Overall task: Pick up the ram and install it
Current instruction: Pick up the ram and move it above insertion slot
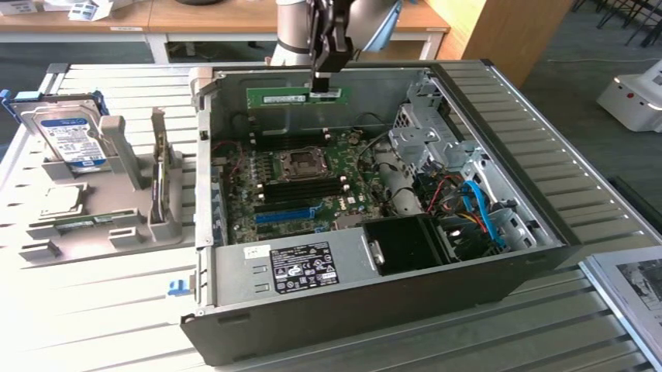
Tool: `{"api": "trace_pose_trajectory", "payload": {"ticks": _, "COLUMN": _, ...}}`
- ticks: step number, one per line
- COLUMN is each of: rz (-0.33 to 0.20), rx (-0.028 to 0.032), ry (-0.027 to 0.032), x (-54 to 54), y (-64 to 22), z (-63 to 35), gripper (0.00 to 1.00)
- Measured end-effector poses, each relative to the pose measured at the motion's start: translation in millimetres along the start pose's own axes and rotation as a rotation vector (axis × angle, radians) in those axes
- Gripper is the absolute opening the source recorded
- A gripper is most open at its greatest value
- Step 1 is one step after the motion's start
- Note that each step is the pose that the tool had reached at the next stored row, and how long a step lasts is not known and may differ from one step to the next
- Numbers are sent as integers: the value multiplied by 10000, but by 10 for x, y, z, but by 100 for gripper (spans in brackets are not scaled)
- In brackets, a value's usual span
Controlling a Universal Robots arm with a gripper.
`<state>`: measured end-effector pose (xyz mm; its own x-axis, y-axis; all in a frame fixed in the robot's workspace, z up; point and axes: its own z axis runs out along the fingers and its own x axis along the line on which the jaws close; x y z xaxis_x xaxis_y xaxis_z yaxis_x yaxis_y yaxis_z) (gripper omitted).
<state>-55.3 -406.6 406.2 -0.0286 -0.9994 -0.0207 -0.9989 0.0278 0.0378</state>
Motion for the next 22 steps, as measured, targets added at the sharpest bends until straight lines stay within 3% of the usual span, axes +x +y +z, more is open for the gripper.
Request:
{"api": "trace_pose_trajectory", "payload": {"ticks": 6, "rz": -1, "rx": 1, "ry": -1, "x": -72, "y": 1, "z": 6, "gripper": 11}}
{"api": "trace_pose_trajectory", "payload": {"ticks": 13, "rz": 0, "rx": 1, "ry": -1, "x": -76, "y": 2, "z": 8, "gripper": 11}}
{"api": "trace_pose_trajectory", "payload": {"ticks": 22, "rz": 0, "rx": 0, "ry": -1, "x": -74, "y": -1, "z": 88, "gripper": 11}}
